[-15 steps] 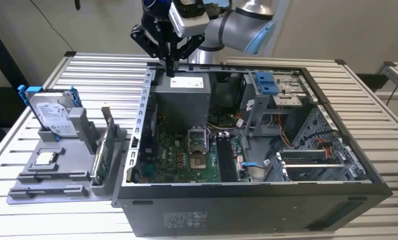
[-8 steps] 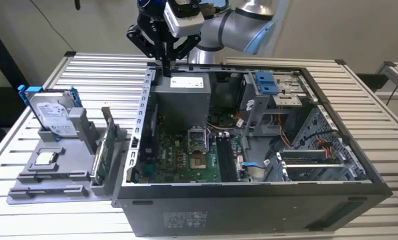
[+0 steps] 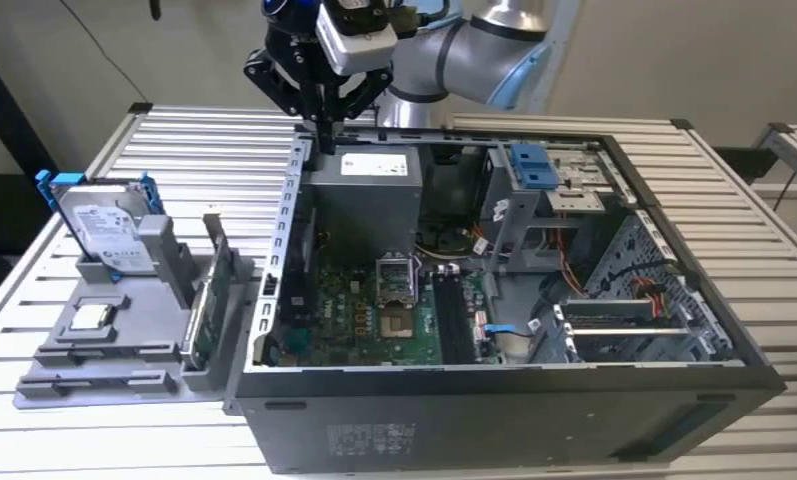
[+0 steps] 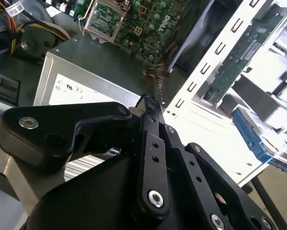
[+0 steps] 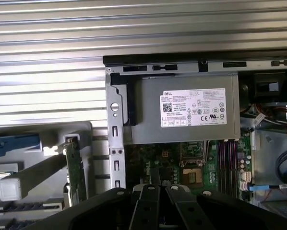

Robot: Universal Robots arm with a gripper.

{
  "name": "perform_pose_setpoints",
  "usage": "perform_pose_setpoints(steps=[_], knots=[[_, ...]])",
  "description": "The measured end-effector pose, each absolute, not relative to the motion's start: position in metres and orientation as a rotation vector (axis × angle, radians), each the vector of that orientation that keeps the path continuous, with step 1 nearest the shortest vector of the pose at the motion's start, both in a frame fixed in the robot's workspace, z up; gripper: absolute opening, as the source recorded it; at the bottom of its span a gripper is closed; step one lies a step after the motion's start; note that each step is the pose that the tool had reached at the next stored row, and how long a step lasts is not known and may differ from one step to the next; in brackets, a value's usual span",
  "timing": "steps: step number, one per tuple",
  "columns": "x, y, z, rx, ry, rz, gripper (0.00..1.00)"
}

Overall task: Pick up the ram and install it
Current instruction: 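Reach for the ram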

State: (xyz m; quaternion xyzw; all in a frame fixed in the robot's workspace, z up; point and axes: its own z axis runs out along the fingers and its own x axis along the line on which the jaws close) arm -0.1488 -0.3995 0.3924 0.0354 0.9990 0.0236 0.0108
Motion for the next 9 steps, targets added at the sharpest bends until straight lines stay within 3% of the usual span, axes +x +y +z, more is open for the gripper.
perform_pose_setpoints(steps=[9], knots=[[-0.164,-0.4,0.392,0.11,3.117,0.074,0.11]])
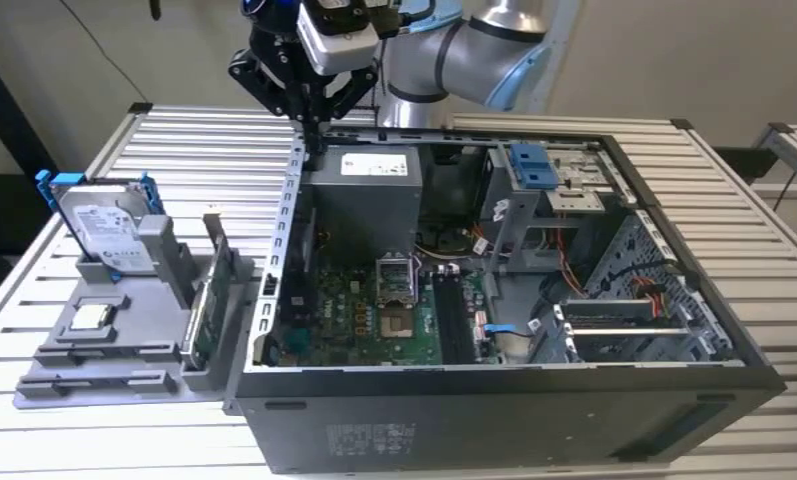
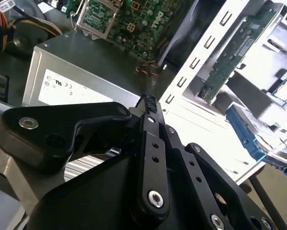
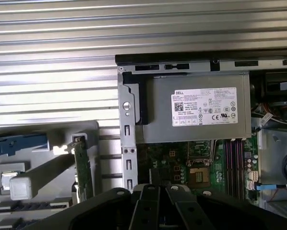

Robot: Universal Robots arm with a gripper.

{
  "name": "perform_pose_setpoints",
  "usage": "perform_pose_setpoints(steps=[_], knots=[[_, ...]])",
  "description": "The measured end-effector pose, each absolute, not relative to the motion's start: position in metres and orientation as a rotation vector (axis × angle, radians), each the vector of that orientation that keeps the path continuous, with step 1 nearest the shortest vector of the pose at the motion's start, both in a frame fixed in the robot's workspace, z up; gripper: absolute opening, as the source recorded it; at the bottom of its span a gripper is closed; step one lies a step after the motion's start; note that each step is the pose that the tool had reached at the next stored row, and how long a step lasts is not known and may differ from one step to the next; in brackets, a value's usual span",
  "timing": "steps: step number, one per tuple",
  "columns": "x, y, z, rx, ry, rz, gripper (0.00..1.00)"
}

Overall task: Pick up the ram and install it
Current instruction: 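Reach for the ram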

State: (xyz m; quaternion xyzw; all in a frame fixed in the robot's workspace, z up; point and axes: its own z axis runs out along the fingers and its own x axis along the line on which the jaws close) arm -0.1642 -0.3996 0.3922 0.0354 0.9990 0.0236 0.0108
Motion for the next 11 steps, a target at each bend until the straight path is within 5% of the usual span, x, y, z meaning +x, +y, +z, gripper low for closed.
perform_pose_setpoints(steps=[11], knots=[[-0.194,-0.4,0.392,0.11,3.117,0.074,0.11]])
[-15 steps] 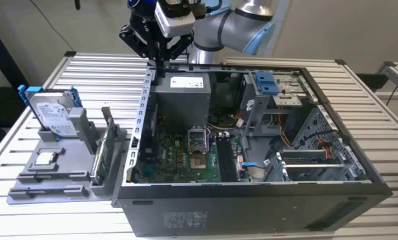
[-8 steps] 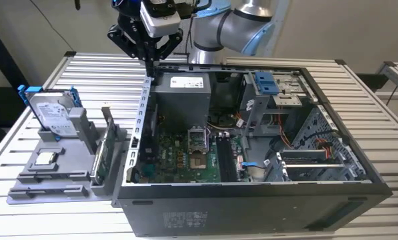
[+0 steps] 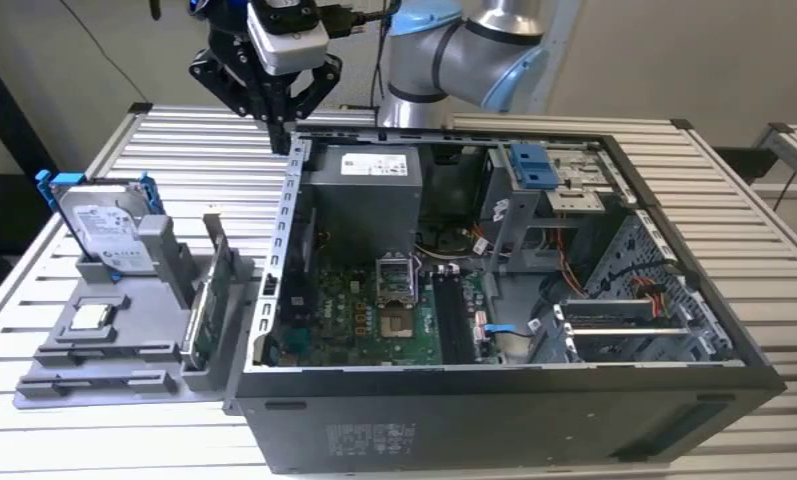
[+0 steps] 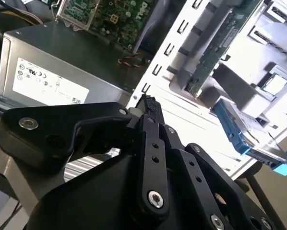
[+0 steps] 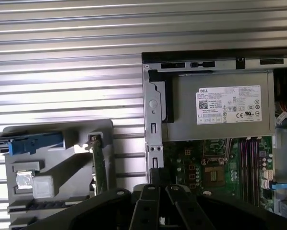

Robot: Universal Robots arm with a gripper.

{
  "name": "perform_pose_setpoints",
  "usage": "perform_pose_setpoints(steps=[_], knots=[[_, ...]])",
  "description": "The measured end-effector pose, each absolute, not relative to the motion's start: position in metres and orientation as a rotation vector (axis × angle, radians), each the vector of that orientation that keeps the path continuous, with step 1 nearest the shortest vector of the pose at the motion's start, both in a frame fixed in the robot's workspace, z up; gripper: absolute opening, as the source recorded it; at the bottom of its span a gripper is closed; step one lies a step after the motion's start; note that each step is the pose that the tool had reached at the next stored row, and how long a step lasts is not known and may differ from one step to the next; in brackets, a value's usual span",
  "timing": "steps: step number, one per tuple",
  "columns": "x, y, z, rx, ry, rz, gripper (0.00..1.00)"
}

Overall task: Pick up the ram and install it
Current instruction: 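Reach for the ram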

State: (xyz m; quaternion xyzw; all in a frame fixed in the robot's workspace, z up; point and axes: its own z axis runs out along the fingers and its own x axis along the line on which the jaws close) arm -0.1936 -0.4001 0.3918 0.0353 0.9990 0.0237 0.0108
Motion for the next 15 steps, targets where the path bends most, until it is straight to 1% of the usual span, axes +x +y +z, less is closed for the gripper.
perform_pose_setpoints(steps=[15], knots=[[-0.239,-0.402,0.391,0.11,3.117,0.074,0.11]])
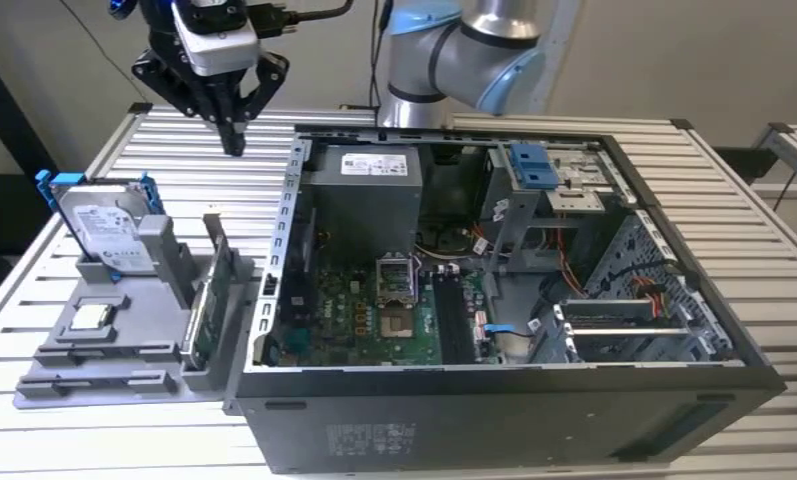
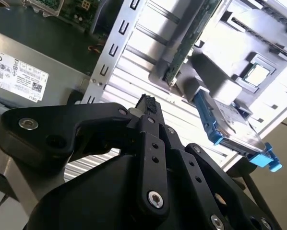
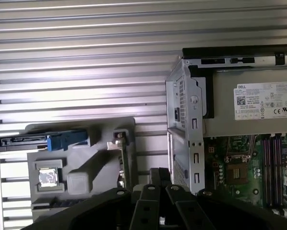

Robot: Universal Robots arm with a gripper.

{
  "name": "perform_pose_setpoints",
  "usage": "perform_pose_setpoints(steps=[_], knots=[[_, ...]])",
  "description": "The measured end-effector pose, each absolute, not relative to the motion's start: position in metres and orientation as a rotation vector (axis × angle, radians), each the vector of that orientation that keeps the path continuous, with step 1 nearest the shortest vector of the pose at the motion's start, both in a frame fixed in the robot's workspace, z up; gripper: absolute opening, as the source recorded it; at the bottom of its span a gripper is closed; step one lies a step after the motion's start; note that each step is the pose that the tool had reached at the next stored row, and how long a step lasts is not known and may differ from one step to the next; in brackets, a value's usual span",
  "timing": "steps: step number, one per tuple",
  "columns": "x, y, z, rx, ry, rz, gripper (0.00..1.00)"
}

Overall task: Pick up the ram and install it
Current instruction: 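Reach for the ram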

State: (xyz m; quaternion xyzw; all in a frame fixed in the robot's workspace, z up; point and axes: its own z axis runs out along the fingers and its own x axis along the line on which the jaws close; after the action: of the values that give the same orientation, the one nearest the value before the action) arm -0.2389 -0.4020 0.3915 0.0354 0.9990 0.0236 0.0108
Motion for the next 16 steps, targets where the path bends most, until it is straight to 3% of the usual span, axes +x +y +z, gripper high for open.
perform_pose_setpoints(steps=[16], knots=[[-0.282,-0.403,0.391,0.11,3.117,0.074,0.11]])
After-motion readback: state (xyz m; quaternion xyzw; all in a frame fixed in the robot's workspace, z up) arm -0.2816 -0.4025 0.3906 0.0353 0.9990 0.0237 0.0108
